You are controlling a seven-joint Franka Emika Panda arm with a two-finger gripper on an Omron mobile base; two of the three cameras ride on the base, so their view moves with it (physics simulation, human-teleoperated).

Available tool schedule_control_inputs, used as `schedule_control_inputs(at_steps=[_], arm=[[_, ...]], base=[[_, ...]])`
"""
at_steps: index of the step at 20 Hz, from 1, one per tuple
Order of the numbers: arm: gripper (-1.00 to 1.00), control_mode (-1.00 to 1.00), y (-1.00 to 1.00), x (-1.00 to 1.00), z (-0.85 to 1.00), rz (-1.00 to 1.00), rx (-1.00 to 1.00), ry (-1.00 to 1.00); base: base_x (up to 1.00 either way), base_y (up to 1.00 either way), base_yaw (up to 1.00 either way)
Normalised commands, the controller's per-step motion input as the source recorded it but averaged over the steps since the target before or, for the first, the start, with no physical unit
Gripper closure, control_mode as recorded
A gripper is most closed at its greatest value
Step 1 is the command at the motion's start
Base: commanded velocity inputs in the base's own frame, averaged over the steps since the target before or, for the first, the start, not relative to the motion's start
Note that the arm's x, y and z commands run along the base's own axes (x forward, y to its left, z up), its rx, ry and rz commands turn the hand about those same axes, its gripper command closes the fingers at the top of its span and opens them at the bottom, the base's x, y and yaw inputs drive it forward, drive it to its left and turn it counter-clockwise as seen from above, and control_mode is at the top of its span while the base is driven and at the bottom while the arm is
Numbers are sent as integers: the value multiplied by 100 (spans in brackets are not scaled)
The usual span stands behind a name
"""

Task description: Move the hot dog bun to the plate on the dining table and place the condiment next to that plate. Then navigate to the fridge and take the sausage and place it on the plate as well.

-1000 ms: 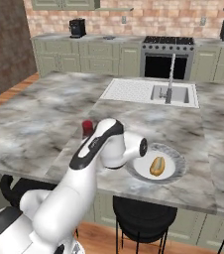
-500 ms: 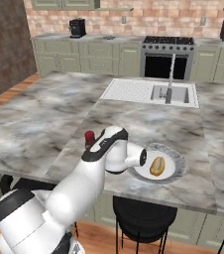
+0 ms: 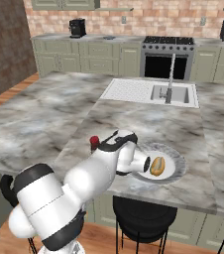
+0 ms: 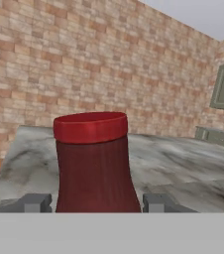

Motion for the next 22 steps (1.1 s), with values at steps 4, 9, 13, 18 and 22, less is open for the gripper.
schedule_control_inputs(at_steps=[4, 9, 13, 18, 22], arm=[[100, -100, -18, 30, -24, 4, 0, 0], [100, -100, -7, 32, -20, 2, 0, 0], [100, -100, 0, 17, -27, 1, 0, 0], [100, -100, 0, 14, -22, 0, 0, 0], [100, -100, 0, 22, -1, 0, 0, 1]], base=[[0, 0, 0], [0, 0, 0], [0, 0, 0], [0, 0, 0], [0, 0, 0]])
